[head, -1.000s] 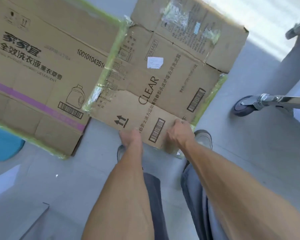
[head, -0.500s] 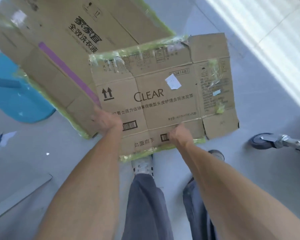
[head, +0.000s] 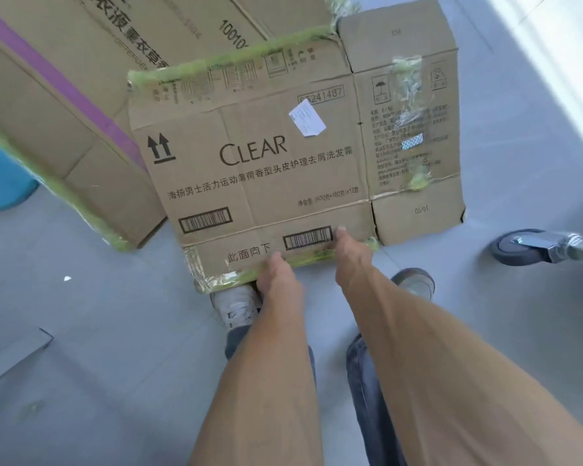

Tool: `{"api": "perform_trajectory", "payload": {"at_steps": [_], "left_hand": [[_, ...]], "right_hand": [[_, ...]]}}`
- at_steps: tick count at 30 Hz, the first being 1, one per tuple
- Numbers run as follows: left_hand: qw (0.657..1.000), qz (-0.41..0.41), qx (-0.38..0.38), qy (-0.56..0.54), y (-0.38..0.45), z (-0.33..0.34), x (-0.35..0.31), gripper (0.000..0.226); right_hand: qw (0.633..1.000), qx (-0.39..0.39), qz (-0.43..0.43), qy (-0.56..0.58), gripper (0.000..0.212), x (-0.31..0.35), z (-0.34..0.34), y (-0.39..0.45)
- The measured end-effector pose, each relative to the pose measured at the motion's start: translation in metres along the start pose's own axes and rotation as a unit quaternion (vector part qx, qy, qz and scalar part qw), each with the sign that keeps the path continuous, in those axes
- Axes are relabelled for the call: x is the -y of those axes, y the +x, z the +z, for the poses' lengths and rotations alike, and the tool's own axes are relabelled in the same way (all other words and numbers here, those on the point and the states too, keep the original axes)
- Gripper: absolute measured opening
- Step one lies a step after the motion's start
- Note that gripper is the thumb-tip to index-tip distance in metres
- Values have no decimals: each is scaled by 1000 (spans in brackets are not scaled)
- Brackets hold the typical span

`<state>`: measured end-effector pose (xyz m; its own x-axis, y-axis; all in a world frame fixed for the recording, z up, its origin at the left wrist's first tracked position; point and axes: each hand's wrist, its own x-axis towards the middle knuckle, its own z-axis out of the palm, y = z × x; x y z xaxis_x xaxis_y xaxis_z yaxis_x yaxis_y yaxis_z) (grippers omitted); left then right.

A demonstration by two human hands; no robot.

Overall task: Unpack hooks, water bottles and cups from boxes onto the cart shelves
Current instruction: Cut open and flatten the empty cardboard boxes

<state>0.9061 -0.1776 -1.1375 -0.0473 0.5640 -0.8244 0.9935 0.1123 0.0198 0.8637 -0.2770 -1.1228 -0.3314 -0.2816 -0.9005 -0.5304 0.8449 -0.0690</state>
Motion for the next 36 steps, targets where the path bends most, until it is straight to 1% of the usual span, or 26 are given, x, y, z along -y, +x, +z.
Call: {"api": "perform_trajectory", "payload": {"at_steps": [2,3,7,8,11,13,14,16,17,18,20,21,22,23,24,25,26,27,28,29,30,31,33,34,35,36], "left_hand": [[997,-11,16,-79,7,12,7,40],[996,-18,16,-87,7,14,11,39],[993,-21,70,-97,10,7,7,30],[991,-13,93,-90,8,5,3,28],[981,-18,163,-103,-11,1,-15,21],[973,-20,191,-128,-28,-3,-29,23],[972,-18,192,-134,-34,-6,-36,27],[972,-8,191,-138,-53,-15,-52,34],[974,-1,185,-133,-67,-21,-61,36],[975,2,183,-128,-79,-27,-68,36],[974,3,185,-130,-105,-40,-83,27],[973,3,190,-133,-115,-46,-88,19],[971,3,194,-138,-126,-52,-96,15],[970,5,193,-146,-134,-55,-102,15],[970,8,192,-150,-141,-58,-109,16],[968,5,192,-159,-150,-64,-117,16],[969,1,186,-164,-155,-68,-125,16],[968,-1,180,-172,-159,-74,-133,16],[967,-6,177,-183,-163,-79,-141,16],[964,-13,178,-196,-166,-85,-148,14],[962,-19,184,-200,-166,-90,-159,13],[959,-23,189,-212,-166,-94,-167,11],[950,-23,206,-232,-163,-102,-189,22],[950,-13,209,-234,-160,-104,-199,28],[949,4,206,-238,-154,-108,-210,29],[947,18,214,-238,-154,-112,-221,26]], "right_hand": [[996,-69,38,31,62,3,4,5],[993,-90,53,48,63,3,5,7],[989,-82,76,99,72,-1,13,6],[990,-74,74,90,68,0,14,7],[995,-70,54,51,45,8,12,-18],[999,-34,14,17,30,15,15,-37],[998,-41,8,-48,33,25,19,-53],[969,-94,-71,-219,34,35,20,-90],[955,-106,-83,-266,32,44,17,-109],[948,-91,-92,-289,30,50,16,-119],[941,-119,-86,-305,31,58,15,-150],[947,-117,-107,-279,35,58,16,-158],[972,-94,-107,-186,38,65,18,-173],[994,-75,-35,-68,41,73,19,-186],[999,-38,-14,26,40,80,20,-194],[997,-19,-20,72,39,85,25,-206],[997,-43,-42,48,38,91,29,-210],[996,-36,-64,-42,38,95,35,-219],[992,-44,-74,-89,38,91,42,-226],[997,-37,-55,-25,38,97,51,-236],[992,-24,-89,88,39,104,60,-243],[987,-20,-77,136,40,107,67,-252],[991,-70,-114,24,42,116,91,-264],[976,-66,-175,-114,43,120,103,-270],[956,-57,-213,-191,43,123,117,-275],[937,-48,-207,-279,45,126,126,-285]]}}
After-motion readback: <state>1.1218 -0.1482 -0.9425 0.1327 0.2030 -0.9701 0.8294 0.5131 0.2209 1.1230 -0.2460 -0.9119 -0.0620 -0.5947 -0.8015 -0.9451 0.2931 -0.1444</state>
